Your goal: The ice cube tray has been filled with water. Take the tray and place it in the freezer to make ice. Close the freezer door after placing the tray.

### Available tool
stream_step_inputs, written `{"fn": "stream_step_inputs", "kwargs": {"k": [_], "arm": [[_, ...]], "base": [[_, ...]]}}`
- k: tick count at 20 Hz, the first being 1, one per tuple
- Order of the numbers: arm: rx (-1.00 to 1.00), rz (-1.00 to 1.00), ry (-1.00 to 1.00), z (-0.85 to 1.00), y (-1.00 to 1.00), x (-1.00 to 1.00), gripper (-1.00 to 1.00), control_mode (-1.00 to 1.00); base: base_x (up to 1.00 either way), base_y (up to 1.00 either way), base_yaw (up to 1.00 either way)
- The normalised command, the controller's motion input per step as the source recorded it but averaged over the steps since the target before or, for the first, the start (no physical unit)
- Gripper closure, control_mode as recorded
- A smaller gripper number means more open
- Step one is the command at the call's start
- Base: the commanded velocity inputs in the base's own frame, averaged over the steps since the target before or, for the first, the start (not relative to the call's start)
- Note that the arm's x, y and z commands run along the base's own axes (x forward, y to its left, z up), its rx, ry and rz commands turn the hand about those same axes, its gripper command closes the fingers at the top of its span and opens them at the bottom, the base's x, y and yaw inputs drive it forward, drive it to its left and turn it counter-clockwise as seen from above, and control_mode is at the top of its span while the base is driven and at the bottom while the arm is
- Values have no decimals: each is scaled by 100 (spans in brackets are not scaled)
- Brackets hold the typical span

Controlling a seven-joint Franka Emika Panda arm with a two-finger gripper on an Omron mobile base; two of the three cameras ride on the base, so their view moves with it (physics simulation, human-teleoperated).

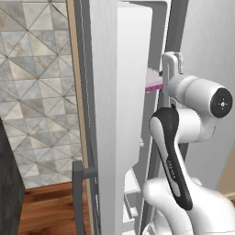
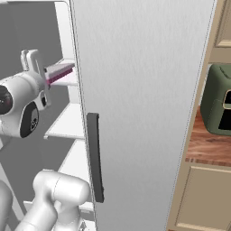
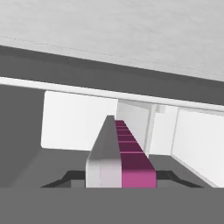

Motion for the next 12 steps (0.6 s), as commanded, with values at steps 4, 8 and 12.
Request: {"fn": "stream_step_inputs", "kwargs": {"k": [4, 8, 12], "arm": [[0, 0, 0, 0, 6, 38, 100, -100], [0, 0, 0, -4, 4, 41, 100, -100], [0, 0, 1, -12, 9, 43, 100, -100]], "base": [[0, 0, 0], [0, 0, 0], [0, 0, 0]]}}
